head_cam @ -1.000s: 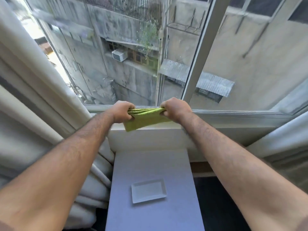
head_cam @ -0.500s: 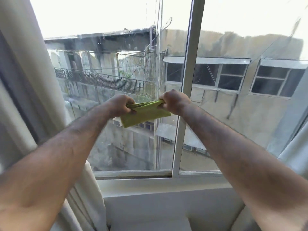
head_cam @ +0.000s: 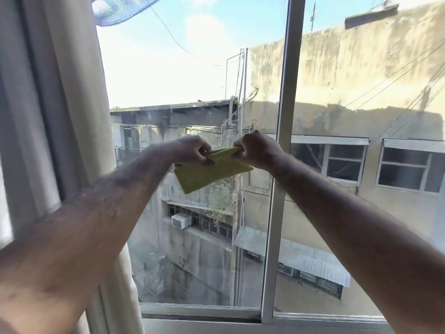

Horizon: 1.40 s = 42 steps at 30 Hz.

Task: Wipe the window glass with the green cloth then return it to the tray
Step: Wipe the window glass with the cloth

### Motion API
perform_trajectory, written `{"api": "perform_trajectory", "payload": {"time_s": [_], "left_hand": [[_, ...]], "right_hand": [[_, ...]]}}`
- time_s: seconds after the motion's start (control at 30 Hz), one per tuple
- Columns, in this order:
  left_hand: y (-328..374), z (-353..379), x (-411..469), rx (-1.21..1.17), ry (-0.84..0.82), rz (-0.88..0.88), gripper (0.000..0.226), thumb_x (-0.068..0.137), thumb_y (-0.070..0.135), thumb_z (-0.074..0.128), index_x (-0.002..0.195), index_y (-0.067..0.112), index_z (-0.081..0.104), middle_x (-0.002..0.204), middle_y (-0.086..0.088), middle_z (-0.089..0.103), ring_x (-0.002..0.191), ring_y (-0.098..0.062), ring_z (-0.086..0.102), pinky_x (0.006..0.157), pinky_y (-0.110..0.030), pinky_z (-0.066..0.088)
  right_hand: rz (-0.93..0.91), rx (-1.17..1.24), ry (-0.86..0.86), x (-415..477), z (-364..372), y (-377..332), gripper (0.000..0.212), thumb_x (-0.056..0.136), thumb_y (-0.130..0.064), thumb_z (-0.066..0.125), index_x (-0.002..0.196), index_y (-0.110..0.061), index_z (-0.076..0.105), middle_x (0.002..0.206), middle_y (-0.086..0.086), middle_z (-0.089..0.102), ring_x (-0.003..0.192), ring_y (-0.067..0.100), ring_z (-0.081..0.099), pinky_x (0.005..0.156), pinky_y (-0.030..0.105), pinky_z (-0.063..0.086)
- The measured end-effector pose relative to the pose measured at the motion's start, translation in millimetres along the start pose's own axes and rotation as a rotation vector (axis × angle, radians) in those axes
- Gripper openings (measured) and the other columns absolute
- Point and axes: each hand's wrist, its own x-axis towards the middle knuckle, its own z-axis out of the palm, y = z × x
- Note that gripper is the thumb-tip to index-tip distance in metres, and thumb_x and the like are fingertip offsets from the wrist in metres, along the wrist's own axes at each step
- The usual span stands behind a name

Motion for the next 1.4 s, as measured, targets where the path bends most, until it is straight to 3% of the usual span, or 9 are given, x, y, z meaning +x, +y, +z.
{"api": "perform_trajectory", "payload": {"time_s": [0.07,0.2,0.3,0.47,0.63,0.77,0.97,1.23,1.4], "left_hand": [[1,-4,3,-0.084,-0.034,-0.025,0.021,0.092,0.029,0.076,0.113,0.025,0.074,0.097,0.005,0.076,0.084,-0.014,0.072,0.077,-0.033,0.060],[3,-10,14,-0.174,0.022,-0.040,0.007,0.095,0.021,0.071,0.099,0.023,0.075,0.093,0.000,0.076,0.082,-0.018,0.072,0.072,-0.033,0.059],[-7,-20,25,-0.203,0.203,-0.151,0.014,0.093,0.013,0.069,0.103,0.006,0.076,0.101,-0.014,0.075,0.092,-0.031,0.071,0.078,-0.041,0.062],[-28,-38,48,-0.290,0.793,-0.420,0.034,0.103,0.010,0.057,0.131,-0.008,0.059,0.122,-0.029,0.068,0.094,-0.035,0.068,0.062,-0.028,0.052],[-34,-33,86,-0.153,1.163,-0.380,0.038,0.102,-0.007,0.045,0.139,-0.010,0.051,0.133,-0.030,0.066,0.121,-0.041,0.067,0.101,-0.039,0.055],[-44,11,126,-0.059,1.079,-0.251,0.059,0.100,-0.012,0.047,0.156,-0.003,0.033,0.162,-0.024,0.040,0.147,-0.035,0.047,0.120,-0.043,0.046],[-33,82,186,-0.018,1.115,-0.261,0.078,0.109,0.048,0.036,0.164,0.001,0.008,0.175,-0.018,0.009,0.164,-0.030,0.008,0.134,-0.047,0.019],[16,151,236,0.495,0.942,0.308,0.076,0.109,0.056,0.035,0.163,0.004,0.022,0.174,-0.013,0.017,0.164,-0.026,0.011,0.131,-0.050,0.021],[-38,216,183,0.605,0.828,0.391,0.082,0.105,0.061,0.044,0.161,0.004,0.029,0.172,-0.014,0.023,0.162,-0.027,0.020,0.127,-0.053,0.032]], "right_hand": [[-0.025,-0.015,0.007,7,1,-1,0.021,0.098,-0.026,0.074,0.115,-0.013,0.077,0.098,0.008,0.079,0.081,0.021,0.070,0.068,0.024,0.043],[-0.065,-0.008,0.121,22,1,8,0.035,0.097,-0.029,0.075,0.125,-0.008,0.072,0.105,0.014,0.080,0.089,0.028,0.078,0.068,0.026,0.050],[0.010,0.084,0.232,34,-4,37,0.070,0.096,-0.043,0.076,0.148,-0.003,0.054,0.136,0.021,0.070,0.119,0.032,0.072,0.094,0.038,0.061],[0.250,0.002,0.402,56,-5,116,0.091,0.095,-0.042,0.076,0.162,0.001,0.029,0.168,0.025,0.033,0.159,0.038,0.030,0.130,0.051,0.035],[0.296,0.031,0.420,70,38,159,0.120,0.096,-0.066,0.061,0.168,-0.002,-0.010,0.178,0.017,-0.012,0.167,0.031,-0.002,0.136,0.043,0.011],[0.295,-0.015,0.566,83,79,166,0.118,0.097,-0.078,0.043,0.167,0.000,-0.011,0.178,0.019,-0.013,0.167,0.031,-0.006,0.137,0.048,0.007],[0.322,-0.098,0.764,100,110,176,0.102,0.104,-0.075,0.024,0.169,0.000,0.002,0.179,0.018,0.000,0.168,0.031,0.003,0.136,0.051,0.012],[0.293,-0.147,0.942,107,128,186,0.085,0.111,-0.063,0.023,0.168,0.000,0.018,0.177,0.018,0.018,0.166,0.032,0.017,0.135,0.051,0.019],[0.299,-0.137,0.935,105,126,186,0.088,0.110,-0.067,0.025,0.169,-0.003,0.015,0.179,0.015,0.014,0.167,0.029,0.014,0.136,0.048,0.015]]}}
